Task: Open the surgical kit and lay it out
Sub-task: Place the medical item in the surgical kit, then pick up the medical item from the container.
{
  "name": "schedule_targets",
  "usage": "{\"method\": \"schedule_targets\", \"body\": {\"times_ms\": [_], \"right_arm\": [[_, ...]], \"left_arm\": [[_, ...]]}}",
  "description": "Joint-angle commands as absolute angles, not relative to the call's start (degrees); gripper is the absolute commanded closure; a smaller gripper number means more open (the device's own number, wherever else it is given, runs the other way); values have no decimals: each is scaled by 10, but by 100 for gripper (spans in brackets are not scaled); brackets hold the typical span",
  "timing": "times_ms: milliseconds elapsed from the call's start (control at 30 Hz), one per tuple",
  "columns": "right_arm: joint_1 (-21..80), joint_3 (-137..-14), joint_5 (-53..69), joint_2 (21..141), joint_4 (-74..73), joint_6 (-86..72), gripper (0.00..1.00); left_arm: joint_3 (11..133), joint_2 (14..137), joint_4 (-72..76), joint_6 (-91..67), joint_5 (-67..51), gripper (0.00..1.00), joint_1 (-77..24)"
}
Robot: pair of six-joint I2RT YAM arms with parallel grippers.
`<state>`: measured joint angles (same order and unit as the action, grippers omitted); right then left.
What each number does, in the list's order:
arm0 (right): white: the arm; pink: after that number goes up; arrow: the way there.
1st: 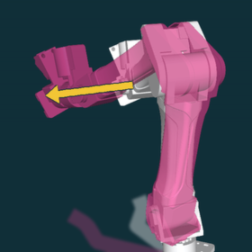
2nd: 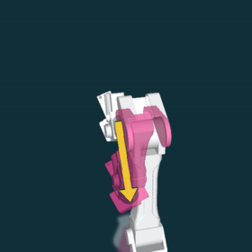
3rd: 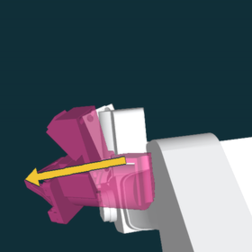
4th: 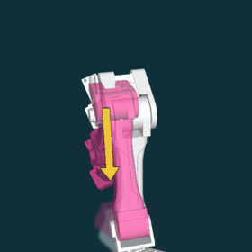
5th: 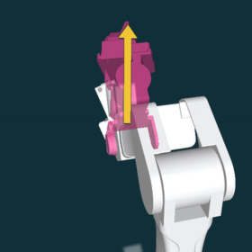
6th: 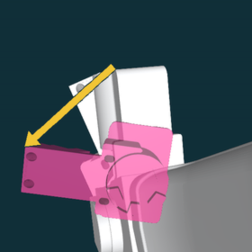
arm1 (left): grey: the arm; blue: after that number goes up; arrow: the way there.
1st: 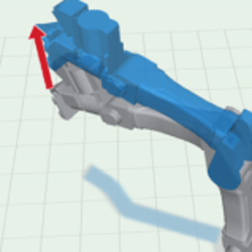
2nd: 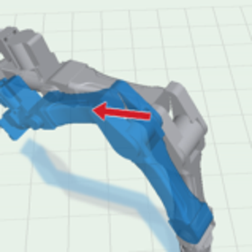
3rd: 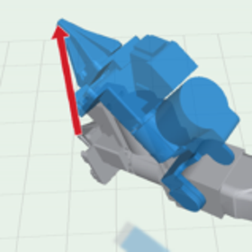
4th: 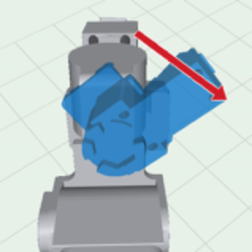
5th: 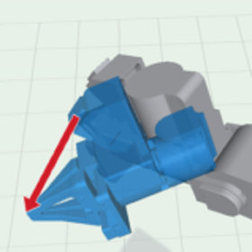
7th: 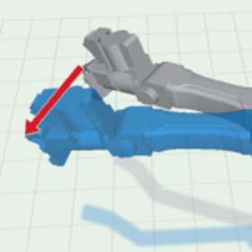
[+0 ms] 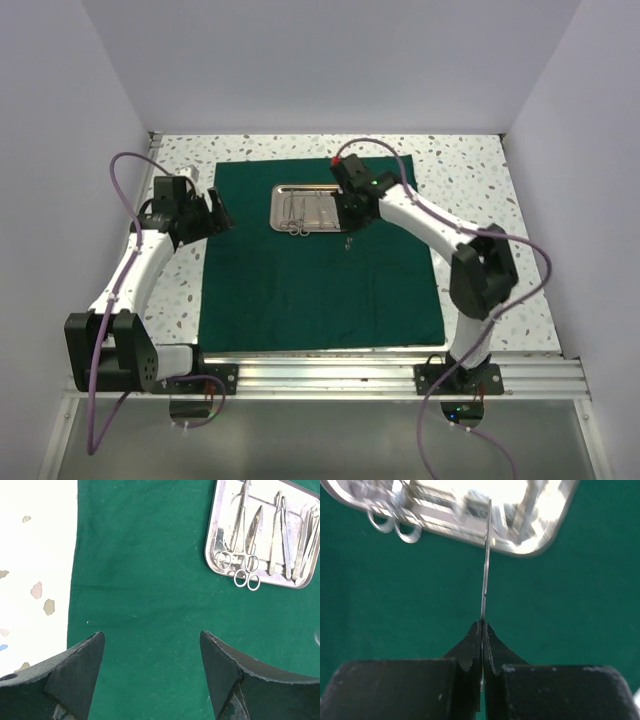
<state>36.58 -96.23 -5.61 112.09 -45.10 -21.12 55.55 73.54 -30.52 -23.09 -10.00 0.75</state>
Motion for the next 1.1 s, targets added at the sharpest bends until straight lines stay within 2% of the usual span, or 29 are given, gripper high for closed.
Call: {"method": "schedule_targets", "body": {"times_ms": [0, 167, 267, 400, 433, 467, 533, 567, 733, 867, 1000, 1033, 1067], "right_arm": [[364, -833, -96, 975, -409, -228, 100], [363, -637, -70, 904, -388, -278, 100], [364, -562, -53, 885, -354, -307, 100], [364, -532, -56, 894, -344, -329, 100], [363, -539, -80, 901, -358, -330, 72], [364, -561, -97, 915, -398, -331, 50], [363, -590, -167, 924, -449, -335, 17], [364, -622, -190, 925, -495, -336, 14], [364, -740, -253, 926, -565, -317, 12], [363, -886, -186, 969, -537, -286, 13], [364, -1009, -104, 1060, -496, -258, 14], [364, -1041, -100, 1114, -498, -253, 15], [364, -1109, -98, 1140, -513, -251, 16]], "left_arm": [[561, 733, -289, -221, -91, 20, 4], [568, 754, -285, -221, -97, 20, -10], [575, 766, -286, -221, -101, 21, -13], [582, 777, -285, -223, -107, 22, -17], [585, 780, -286, -223, -106, 22, -17], [588, 782, -290, -222, -106, 23, -17], [592, 784, -290, -221, -106, 23, -18], [593, 784, -291, -221, -106, 23, -18], [599, 780, -299, -221, -98, 24, -18], [602, 771, -308, -220, -84, 24, -18], [602, 761, -318, -221, -69, 24, -18], [600, 759, -320, -221, -67, 24, -18], [600, 753, -327, -221, -65, 24, -18]]}}
